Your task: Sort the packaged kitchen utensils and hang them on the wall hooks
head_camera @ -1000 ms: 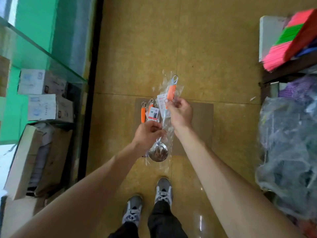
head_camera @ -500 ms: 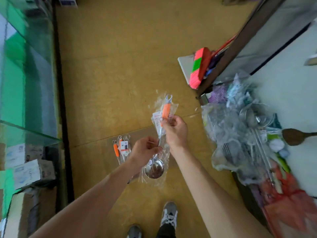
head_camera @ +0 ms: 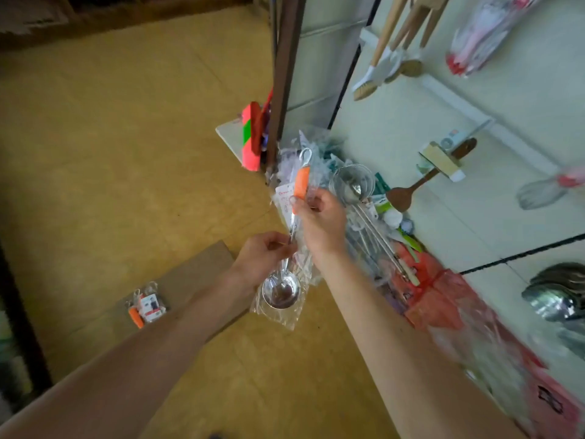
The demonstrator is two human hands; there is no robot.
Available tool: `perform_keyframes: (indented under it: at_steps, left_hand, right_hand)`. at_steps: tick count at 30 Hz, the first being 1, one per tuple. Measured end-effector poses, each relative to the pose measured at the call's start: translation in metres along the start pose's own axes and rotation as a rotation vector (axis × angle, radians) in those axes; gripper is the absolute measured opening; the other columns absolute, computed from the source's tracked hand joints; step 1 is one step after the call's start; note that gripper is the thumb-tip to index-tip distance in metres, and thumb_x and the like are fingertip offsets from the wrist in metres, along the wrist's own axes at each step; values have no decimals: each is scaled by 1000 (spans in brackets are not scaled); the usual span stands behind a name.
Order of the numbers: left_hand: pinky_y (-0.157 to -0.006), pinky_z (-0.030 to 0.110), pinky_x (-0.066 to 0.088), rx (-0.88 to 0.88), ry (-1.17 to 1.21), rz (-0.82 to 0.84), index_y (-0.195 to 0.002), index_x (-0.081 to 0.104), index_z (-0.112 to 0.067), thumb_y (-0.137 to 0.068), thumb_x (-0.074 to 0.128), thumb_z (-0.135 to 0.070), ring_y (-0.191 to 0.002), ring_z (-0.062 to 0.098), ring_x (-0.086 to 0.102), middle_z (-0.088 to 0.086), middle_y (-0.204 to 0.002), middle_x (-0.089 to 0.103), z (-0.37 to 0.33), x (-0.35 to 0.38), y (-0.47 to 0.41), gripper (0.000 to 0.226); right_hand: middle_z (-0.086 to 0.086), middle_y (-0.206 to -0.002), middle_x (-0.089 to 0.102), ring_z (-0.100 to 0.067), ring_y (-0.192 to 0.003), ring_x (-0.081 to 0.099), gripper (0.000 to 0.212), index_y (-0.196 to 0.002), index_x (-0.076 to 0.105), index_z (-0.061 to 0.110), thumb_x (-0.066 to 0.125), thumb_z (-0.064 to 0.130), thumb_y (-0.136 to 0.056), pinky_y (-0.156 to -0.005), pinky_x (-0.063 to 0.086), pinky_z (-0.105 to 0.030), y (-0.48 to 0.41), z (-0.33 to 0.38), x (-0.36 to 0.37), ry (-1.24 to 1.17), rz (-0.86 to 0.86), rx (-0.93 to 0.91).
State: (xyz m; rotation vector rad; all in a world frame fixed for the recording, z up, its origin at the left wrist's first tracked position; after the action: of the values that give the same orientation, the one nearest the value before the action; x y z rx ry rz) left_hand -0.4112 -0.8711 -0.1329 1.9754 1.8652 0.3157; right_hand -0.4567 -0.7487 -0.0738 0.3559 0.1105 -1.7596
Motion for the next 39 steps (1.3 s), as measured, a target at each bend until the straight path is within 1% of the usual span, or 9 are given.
perform_keyframes:
  at_steps: [6,11,17,22,25,28,32,35,39]
  left_hand:
    - [-64,31,47,47,-69,140,-92,69,-14,-86,73,-20,-61,10,55,-8,-68,64,-31,120,24,9]
    - [-61,21,48,105,-145,295,-92,69,-17,-89,69,-19,-67,6,58,-7,-76,66,-56,227,54,3]
    - [-66,28,48,184,-260,364,-87,71,-17,-87,72,-19,-70,11,59,5,-82,70,-80,352,92,2]
    - [-61,23,45,206,-298,454,-82,73,-21,-86,72,-18,-58,4,55,-14,-59,65,-90,465,130,5]
    - [-60,21,48,223,-324,568,-82,72,-22,-89,69,-18,-68,13,60,-6,-72,69,-90,529,156,8]
    - [-64,18,53,242,-423,654,-95,72,-20,-91,67,-26,-75,12,66,-10,-84,70,-85,586,181,9]
    - [-84,42,58,282,-533,758,-105,73,-20,-89,68,-36,-83,19,71,-6,-96,73,-73,645,210,24]
    - [-85,46,57,322,-592,803,-102,74,-23,-89,68,-37,-81,21,72,-4,-96,74,-65,682,231,20]
    - [-85,48,56,373,-623,881,-99,75,-19,-91,67,-30,-84,25,69,2,-94,74,-59,727,260,16]
  right_hand:
    - [4,-95,71,-11,-88,68,15,-98,66,19,73,25,-86,-79,56,-32,13,-15,-136,-43,-100,8]
    - [9,-91,70,-6,-85,67,16,-84,61,31,74,21,-85,-75,52,-26,30,-33,-253,-99,-219,9]
    - [11,-99,69,-4,-94,65,18,-101,62,28,73,21,-88,-85,53,-25,58,-59,-385,-165,-328,39]
    - [10,-95,70,-3,-89,66,19,-101,65,26,73,17,-86,-81,54,-22,94,-90,-499,-206,-474,73]
    - [13,-89,68,1,-81,63,18,-95,64,26,73,13,-86,-74,50,-16,118,-110,-561,-223,-561,91]
    - [8,-92,70,-6,-86,66,15,-98,66,22,73,14,-86,-78,52,-21,145,-132,-615,-230,-644,104]
    - [7,-90,71,1,-83,64,10,-96,69,13,72,10,-86,-79,51,-20,185,-159,-672,-236,-744,104]
    - [8,-91,72,-5,-88,66,15,-88,66,23,72,9,-86,-82,52,-24,212,-177,-706,-257,-815,98]
    - [7,-91,73,-5,-88,67,11,-92,70,21,70,11,-89,-77,49,-16,243,-196,-743,-328,-887,121]
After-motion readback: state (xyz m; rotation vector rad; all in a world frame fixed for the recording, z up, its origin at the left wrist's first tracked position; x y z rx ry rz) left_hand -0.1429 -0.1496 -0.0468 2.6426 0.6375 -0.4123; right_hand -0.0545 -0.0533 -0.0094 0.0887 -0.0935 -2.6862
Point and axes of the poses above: each hand's wrist, its own y-axis away from the middle knuckle, its own x-axis out of the palm, z = x × y, the point moved 4 cm from there along -y, towards the middle knuckle
